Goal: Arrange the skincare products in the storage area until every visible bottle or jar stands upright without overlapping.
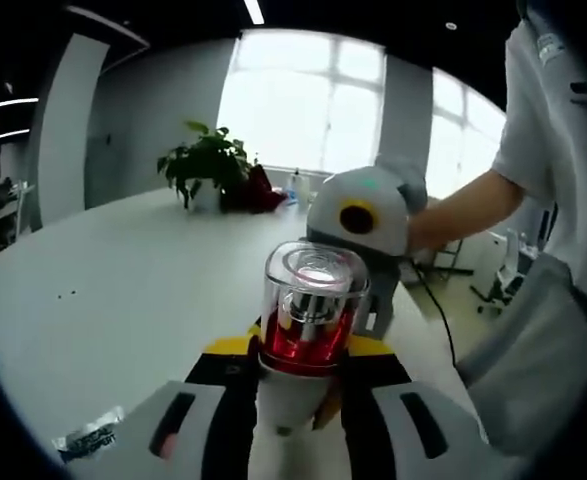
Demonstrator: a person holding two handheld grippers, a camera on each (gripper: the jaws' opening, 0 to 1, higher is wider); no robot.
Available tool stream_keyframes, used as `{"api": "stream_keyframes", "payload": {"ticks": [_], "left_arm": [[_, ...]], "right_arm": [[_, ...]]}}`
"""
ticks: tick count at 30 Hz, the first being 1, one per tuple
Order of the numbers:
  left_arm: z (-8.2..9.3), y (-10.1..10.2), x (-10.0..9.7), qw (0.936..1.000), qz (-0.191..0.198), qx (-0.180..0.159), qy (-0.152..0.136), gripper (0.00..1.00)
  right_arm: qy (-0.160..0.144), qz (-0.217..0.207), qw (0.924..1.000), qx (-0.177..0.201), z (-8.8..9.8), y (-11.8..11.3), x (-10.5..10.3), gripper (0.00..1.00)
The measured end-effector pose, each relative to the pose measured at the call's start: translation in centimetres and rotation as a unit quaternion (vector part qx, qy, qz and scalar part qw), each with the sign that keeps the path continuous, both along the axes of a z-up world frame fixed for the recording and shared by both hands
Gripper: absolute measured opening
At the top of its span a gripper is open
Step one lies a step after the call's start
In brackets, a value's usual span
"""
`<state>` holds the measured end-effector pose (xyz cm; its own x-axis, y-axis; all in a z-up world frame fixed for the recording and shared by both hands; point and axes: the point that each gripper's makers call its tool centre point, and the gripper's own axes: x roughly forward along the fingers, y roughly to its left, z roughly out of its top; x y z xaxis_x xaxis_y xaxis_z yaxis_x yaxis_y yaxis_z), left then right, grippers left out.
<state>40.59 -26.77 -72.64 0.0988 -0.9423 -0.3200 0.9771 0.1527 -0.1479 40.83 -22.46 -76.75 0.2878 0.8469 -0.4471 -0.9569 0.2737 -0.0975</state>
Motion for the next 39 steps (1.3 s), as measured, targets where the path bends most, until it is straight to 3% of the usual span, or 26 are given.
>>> {"api": "stream_keyframes", "payload": {"ticks": [11, 16, 20, 25, 39], "left_arm": [[-0.2, 0.2, -0.1, 0.9996, 0.021, -0.003, 0.018, 0.27], [1.3, 0.0, 0.2, 0.9984, 0.036, -0.027, 0.033, 0.31], [1.1, 0.1, 0.1, 0.9989, 0.036, -0.013, 0.027, 0.34], [1.7, 0.4, -0.2, 0.9985, 0.046, -0.01, 0.027, 0.41], [2.0, 1.6, -1.4, 0.9963, 0.079, 0.007, 0.033, 0.62]], "right_arm": [[0.014, -0.017, 0.9998, 0.0, 0.0, -0.3, 0.1, 0.33], [0.017, -0.021, 0.9996, -0.005, -0.1, -0.5, -0.3, 0.36], [0.019, -0.029, 0.9994, -0.007, 0.2, -0.6, -0.5, 0.38], [0.013, -0.036, 0.9989, -0.026, 0.4, -0.8, -0.9, 0.45], [0.019, -0.078, 0.9965, -0.023, 1.9, -1.6, -1.9, 0.57]]}}
